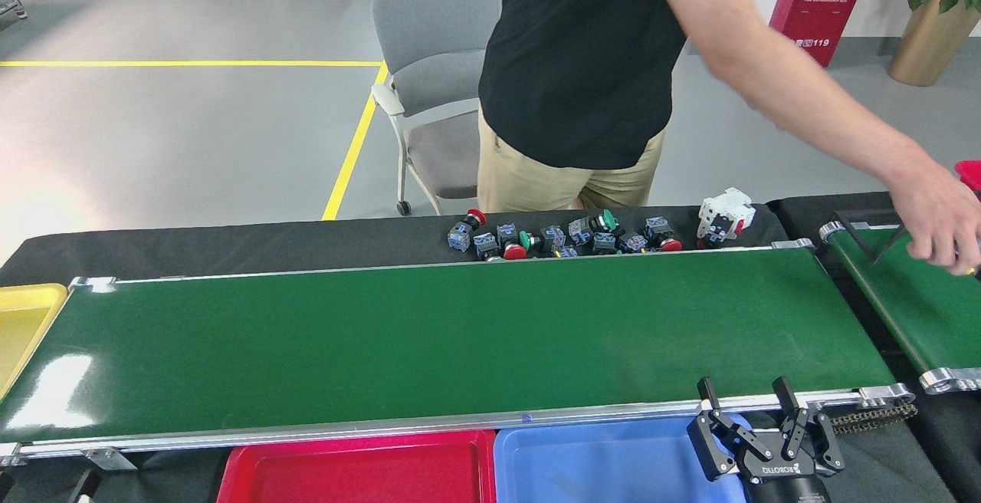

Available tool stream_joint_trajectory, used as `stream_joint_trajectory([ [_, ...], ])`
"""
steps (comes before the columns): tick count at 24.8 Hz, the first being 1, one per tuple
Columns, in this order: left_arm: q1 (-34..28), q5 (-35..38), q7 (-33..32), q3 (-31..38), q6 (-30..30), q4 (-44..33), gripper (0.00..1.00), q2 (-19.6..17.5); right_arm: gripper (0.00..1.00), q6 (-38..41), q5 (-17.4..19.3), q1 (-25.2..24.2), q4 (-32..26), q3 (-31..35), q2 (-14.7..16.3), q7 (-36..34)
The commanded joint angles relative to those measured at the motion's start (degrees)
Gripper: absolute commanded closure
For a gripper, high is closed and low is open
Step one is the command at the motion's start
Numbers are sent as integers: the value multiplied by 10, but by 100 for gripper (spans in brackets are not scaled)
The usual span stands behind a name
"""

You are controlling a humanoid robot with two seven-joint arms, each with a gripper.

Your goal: Pick switch part from conveyor to tray

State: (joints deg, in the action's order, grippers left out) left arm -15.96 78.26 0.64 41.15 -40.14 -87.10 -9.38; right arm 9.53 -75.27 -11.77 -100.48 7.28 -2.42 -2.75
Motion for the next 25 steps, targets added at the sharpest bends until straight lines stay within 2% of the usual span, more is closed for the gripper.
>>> stream_joint_trajectory([
  [1, 0, -3, 4, 4, 2, -4, 0, -3, 1, 1, 2, 0, -7, 1, -1, 0],
  [8, 0, -3, 4, 5, 2, -3, 0, -3, 1, 1, 18, -7, -8, 1, -3, 6],
  [25, 1, -4, 4, 0, 2, -3, 0, -2, 1, 2, 18, -15, -7, 1, -1, 5],
])
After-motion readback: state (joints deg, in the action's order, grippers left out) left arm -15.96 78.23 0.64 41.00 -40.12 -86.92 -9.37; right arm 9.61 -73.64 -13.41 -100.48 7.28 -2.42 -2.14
